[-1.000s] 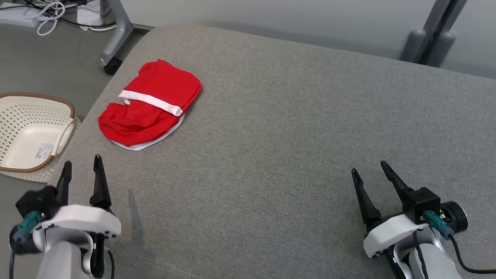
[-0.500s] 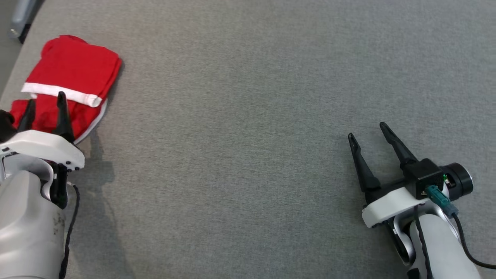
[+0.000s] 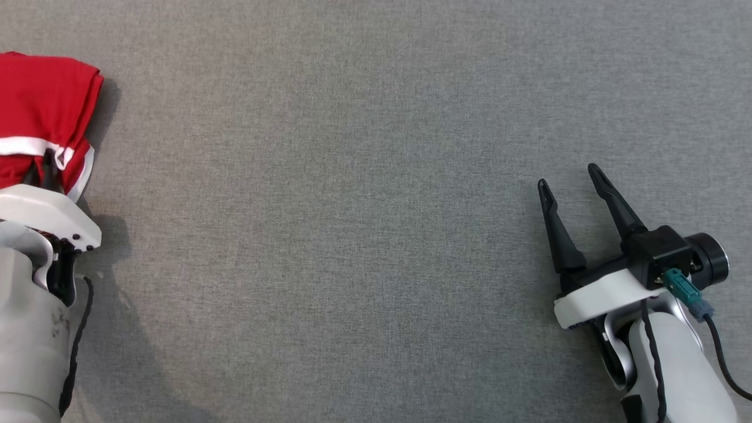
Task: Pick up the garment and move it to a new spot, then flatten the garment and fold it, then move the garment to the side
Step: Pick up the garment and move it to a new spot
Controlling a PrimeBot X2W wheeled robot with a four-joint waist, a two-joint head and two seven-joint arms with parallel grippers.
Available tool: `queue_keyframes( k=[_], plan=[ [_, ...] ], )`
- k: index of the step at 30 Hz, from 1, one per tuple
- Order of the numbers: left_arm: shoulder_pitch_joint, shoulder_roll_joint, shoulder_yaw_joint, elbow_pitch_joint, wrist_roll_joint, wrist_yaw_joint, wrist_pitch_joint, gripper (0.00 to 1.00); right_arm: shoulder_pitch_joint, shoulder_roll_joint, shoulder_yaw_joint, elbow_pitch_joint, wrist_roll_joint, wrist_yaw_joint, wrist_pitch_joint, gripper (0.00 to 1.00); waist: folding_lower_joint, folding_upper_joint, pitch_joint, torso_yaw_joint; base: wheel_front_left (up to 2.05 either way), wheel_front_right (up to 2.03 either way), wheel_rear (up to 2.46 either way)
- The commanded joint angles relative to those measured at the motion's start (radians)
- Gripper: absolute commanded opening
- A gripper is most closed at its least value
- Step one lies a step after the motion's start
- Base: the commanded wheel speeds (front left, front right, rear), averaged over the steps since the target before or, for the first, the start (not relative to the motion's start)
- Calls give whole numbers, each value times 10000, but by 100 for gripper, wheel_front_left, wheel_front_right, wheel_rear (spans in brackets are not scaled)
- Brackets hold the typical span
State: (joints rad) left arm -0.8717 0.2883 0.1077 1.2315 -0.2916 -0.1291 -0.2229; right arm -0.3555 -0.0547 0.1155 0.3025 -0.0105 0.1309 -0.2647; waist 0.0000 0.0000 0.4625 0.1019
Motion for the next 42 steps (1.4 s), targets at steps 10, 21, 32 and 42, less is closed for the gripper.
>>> queue_keyframes(
  k=[10, 21, 32, 42],
  plan=[
    [-688, -556, -1114, -1908, 219, -15, -430, 0, 439, 16, -262, 260, 653, -3, 10, 100, 0, 0, -1209, -409, 0, 0, 0],
    [571, -2122, -4127, -4058, -667, -17, -428, 0, 875, 14, -314, 545, 1490, -3, 9, 100, 0, 0, -2162, -1177, 0, 0, 0],
    [2598, -2335, -6828, -4817, -1955, 132, -428, 100, 1115, 15, -181, 724, 1739, -3, 9, 100, 0, 0, -2492, -1690, 0, 0, 0],
    [4965, -2117, -5009, -5762, -1487, 1038, -431, 100, 1495, 13, -35, 935, 1889, -3, 9, 100, 0, 0, -3253, -1607, 0, 0, 0]
  ],
)
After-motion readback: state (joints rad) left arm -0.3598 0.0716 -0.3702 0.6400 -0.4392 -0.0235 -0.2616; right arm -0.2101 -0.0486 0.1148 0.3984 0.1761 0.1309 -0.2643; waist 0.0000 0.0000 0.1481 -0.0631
